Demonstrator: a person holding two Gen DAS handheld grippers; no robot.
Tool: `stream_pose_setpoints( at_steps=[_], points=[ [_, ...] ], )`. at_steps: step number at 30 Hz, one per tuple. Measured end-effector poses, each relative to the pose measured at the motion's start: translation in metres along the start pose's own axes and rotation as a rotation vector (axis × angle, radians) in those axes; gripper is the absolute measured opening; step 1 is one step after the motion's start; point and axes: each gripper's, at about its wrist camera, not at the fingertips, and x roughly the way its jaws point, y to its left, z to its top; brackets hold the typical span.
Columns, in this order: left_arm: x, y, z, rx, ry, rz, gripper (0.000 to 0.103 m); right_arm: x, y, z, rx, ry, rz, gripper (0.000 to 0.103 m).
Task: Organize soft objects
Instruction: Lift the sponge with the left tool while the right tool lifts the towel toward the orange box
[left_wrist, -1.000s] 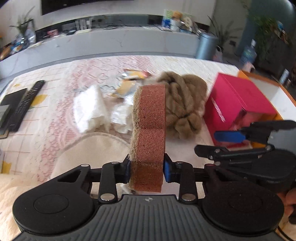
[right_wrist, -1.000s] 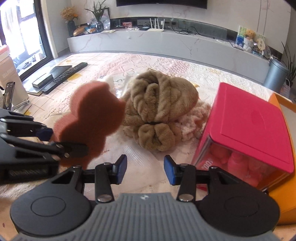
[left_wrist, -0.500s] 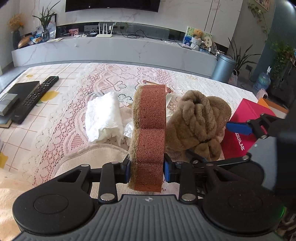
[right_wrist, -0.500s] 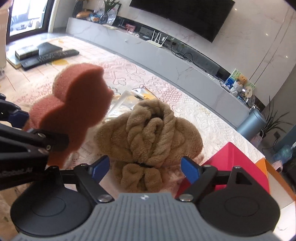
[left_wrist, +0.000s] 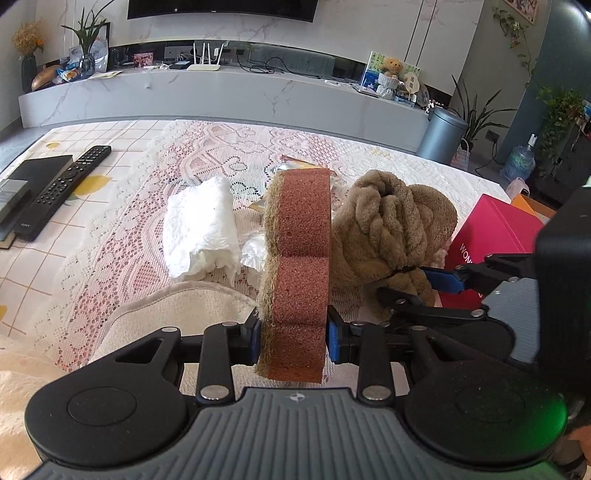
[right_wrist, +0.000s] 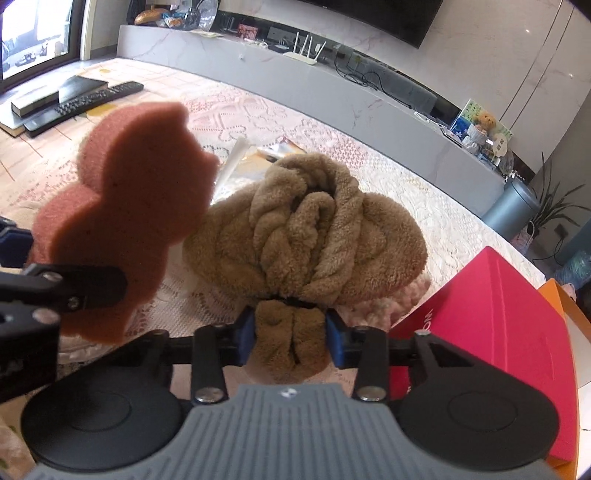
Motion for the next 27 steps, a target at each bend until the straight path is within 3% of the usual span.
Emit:
stream_pose_setpoints(
  at_steps=[5, 14, 21, 27],
  points=[
    [-0.011, -0.004, 0.000, 0.009, -0.041, 0.006, 0.037, -0.025, -0.008, -0.002, 0.032, -0.066, 0.023, 0.028],
    [-0.044, -0.005, 0.005, -0.066, -0.065, 0.000, 0.037, -0.092, -0.030, -0.009, 0.071, -0.185, 0.079, 0.028],
    [-0.076, -0.025, 0.007, -0.086, -0.072, -0.076, 0.037, -0.147, -0.071, -0.018, 0.150, -0.225, 0.138, 0.028],
    [-0.096, -0.068, 0.018, -0.043, -0.099, -0.202, 0.037, -0.191, -0.119, -0.032, 0.198, -0.253, 0.102, 0.028]
  ],
)
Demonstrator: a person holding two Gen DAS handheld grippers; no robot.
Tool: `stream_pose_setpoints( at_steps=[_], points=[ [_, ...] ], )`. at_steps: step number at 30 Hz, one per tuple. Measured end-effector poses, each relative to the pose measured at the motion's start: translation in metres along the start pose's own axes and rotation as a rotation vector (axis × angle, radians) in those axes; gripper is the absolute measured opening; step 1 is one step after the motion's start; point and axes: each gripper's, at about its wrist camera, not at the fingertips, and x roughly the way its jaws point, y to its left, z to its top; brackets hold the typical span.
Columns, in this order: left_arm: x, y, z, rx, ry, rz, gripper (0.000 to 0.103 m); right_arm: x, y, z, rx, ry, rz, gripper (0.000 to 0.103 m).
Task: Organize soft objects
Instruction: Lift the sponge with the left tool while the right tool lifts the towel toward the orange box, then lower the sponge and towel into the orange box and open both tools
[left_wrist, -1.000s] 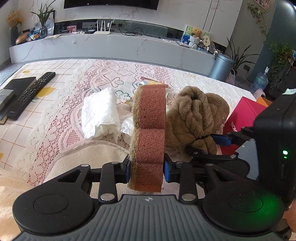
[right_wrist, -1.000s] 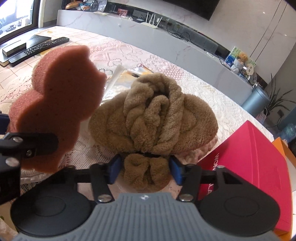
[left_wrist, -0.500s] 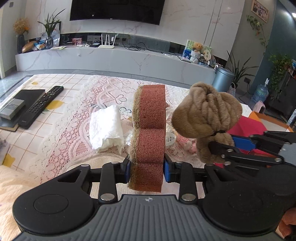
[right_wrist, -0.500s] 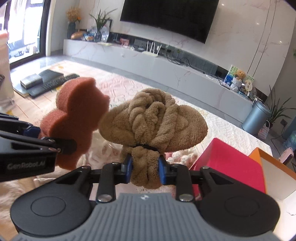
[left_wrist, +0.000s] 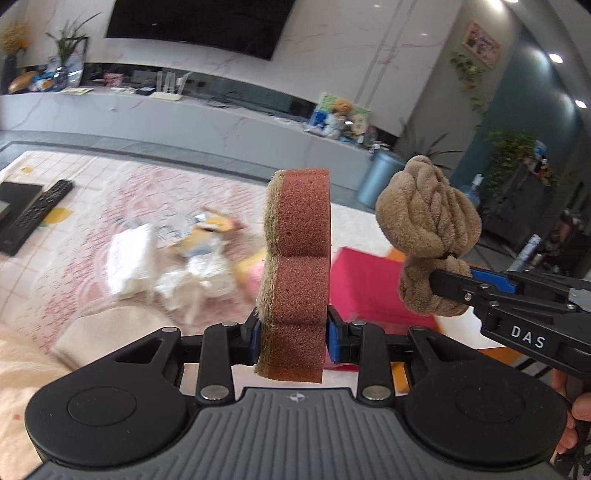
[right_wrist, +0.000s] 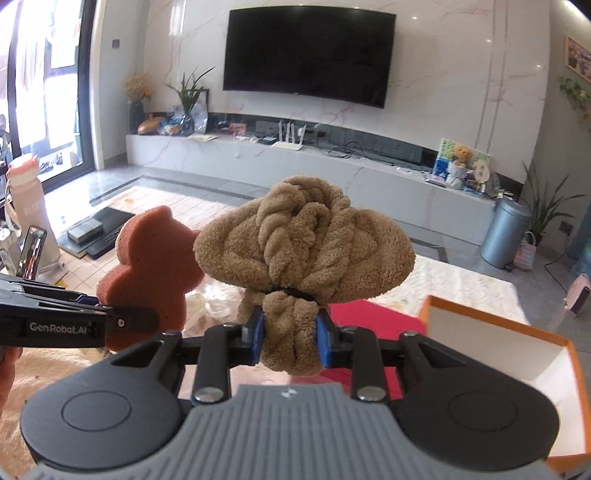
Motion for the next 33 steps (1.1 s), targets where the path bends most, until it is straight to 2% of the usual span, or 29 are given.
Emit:
stream_pose_setpoints(
  at_steps=[8, 13, 19, 21, 26, 30, 33],
  points=[
    [0.021, -0.063, 0.019, 0.032, 0.034, -0.164, 0.037, -0.042, -0.070, -0.002, 0.057, 0.029, -0.080, 0.028],
    [0.056, -0.110, 0.033, 0.045, 0.112, -0.271, 0.037, -0.044, -0.116, -0.003, 0.069, 0.099, -0.147, 0.028],
    [0.115, -0.160, 0.038, 0.085, 0.244, -0.293, 0.036, -0.017, -0.171, -0.007, 0.119, 0.250, -0.181, 0.028],
    [0.138, -0.169, 0.040, 0.100, 0.302, -0.281, 0.036, -0.005, -0.186, -0.012, 0.138, 0.307, -0.178, 0.028],
    [0.189, -0.182, 0.032, 0.147, 0.423, -0.184, 0.036, 0.028, -0.215, -0.029, 0.153, 0.442, -0.143, 0.028],
    [0.214, -0.196, 0.021, 0.237, 0.481, -0.100, 0.036, 0.058, -0.222, -0.041, 0.124, 0.537, -0.120, 0.028],
    [0.231, -0.203, 0.016, 0.272, 0.534, -0.067, 0.036, 0.077, -0.226, -0.053, 0.101, 0.615, -0.091, 0.028]
  ],
)
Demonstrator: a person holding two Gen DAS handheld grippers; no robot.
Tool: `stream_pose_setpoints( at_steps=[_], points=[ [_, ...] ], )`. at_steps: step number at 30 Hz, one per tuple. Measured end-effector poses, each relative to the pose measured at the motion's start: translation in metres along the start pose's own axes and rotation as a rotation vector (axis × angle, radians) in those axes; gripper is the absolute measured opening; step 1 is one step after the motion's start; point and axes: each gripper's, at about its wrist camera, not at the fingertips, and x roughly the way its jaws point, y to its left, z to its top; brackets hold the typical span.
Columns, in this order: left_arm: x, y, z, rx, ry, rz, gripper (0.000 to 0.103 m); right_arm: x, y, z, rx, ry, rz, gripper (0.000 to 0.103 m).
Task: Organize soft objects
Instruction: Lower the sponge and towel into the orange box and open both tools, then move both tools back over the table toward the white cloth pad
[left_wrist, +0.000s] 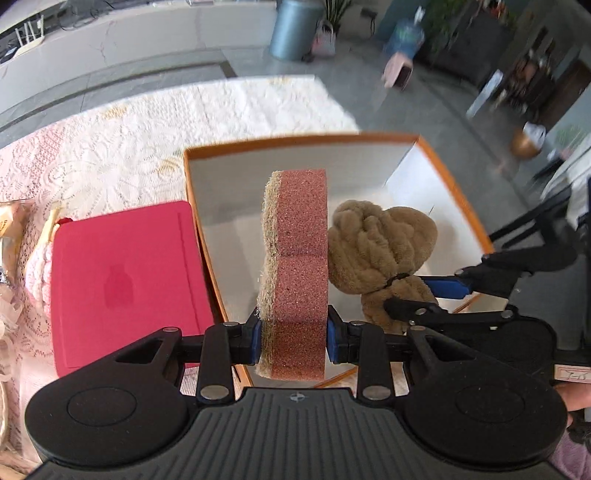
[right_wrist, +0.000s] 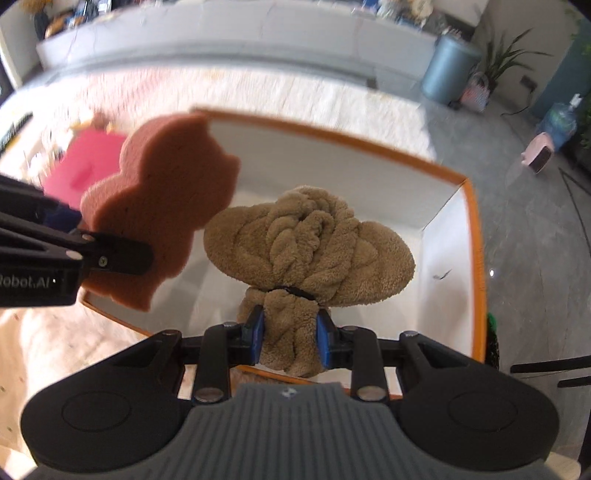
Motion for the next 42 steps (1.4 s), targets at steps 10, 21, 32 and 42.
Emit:
stream_pose_setpoints(
  at_steps=[10, 21, 32, 42],
  points=[
    [0.023, -0.012, 0.010, 0.040, 0.103, 0.076, 0.037, 0.040, -0.009, 0.001, 0.041, 0.142, 0.119, 0.031],
    [-0.002, -0.021, 0.004, 0.046, 0.073, 0.057, 0.061, 0.026, -0.007, 0.009, 0.018, 0.145, 0.093, 0.043],
    [-0.063, -0.009, -0.015, 0.031, -0.111, -0.045, 0.072, -0.022, 0.013, 0.003, 0.025, 0.006, 0.004, 0.058],
    [-0.132, 0.010, -0.080, 0.064, -0.443, -0.040, 0.072, -0.075, 0.051, -0.052, 0.192, -0.349, -0.043, 0.064]
  ],
)
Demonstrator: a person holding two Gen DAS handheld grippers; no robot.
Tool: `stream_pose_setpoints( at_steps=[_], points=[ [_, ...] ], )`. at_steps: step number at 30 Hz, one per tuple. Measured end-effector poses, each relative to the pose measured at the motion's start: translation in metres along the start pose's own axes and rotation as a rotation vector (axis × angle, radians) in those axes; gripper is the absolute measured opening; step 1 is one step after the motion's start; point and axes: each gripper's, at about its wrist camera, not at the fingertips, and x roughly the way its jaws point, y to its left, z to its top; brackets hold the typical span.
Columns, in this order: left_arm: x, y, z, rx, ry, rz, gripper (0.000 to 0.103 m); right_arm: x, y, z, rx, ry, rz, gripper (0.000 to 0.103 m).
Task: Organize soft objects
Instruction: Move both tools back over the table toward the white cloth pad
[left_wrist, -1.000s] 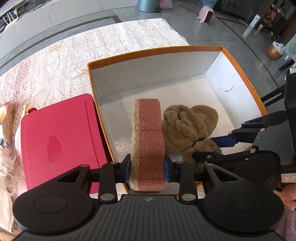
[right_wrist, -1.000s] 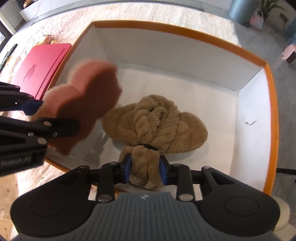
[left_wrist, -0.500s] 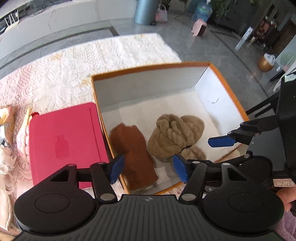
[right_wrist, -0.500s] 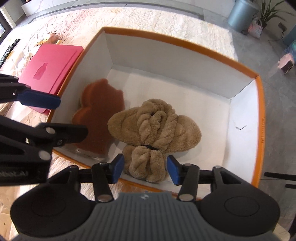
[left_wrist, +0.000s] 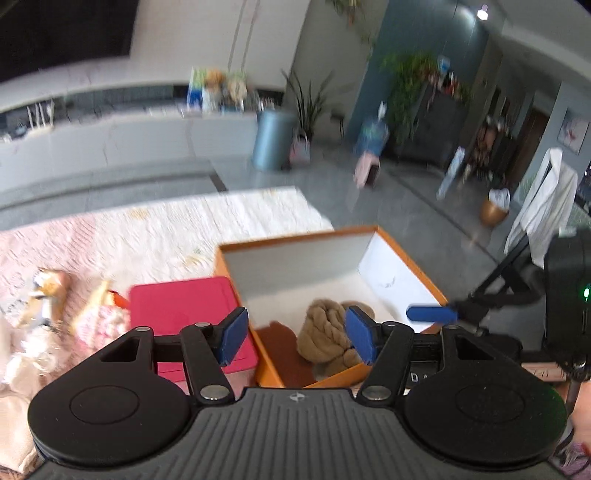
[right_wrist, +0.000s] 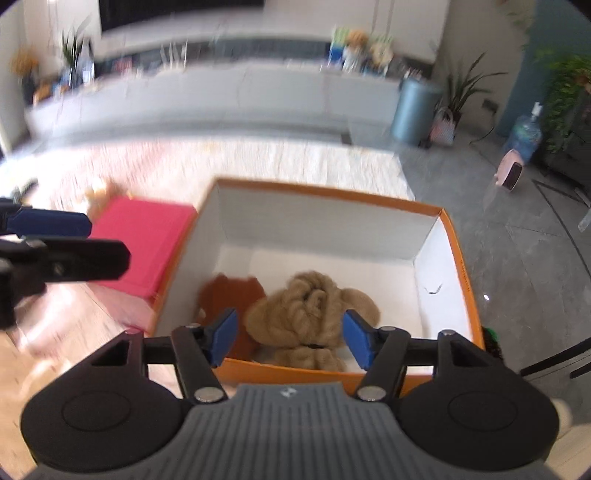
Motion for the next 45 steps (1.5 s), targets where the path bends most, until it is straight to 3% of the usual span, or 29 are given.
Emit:
stream_pose_setpoints(
  at_steps=[7, 14, 24, 29, 33, 37, 42, 45],
  points=[
    [-0.040, 0.017, -0.047, 0.044, -0.102, 0.093, 0.072, -0.021, 0.035, -0.045, 0.138, -0.119, 0.053, 0.070],
    [-0.060, 0.054, -0.093, -0.037, -0.042, 0.189, 0.072, -0.029, 0.085, -0.074, 0.134, -0.183, 0.056, 0.073],
    [-0.096, 0.110, -0.147, -0.151, 0.032, 0.290, 0.071, -0.013, 0.140, -0.103, 0.111, -0.113, 0.137, 0.075],
    [-0.107, 0.128, -0.166, -0.219, 0.027, 0.283, 0.065, -0.003, 0.162, -0.107, 0.063, -0.078, 0.161, 0.075],
    [-0.116, 0.134, -0.169, -0.247, -0.027, 0.268, 0.064, 0.008, 0.177, -0.104, 0.038, -0.048, 0.206, 0.075],
    [-0.119, 0.142, -0.161, -0.233, -0.055, 0.338, 0.064, 0.023, 0.194, -0.099, 0.002, -0.019, 0.234, 0.075],
    [-0.108, 0.161, -0.146, -0.187, 0.026, 0.380, 0.064, 0.042, 0.211, -0.090, -0.045, 0.002, 0.254, 0.075],
    [-0.091, 0.173, -0.134, -0.073, 0.116, 0.432, 0.065, 0.051, 0.220, -0.081, -0.077, -0.003, 0.260, 0.075]
  ],
)
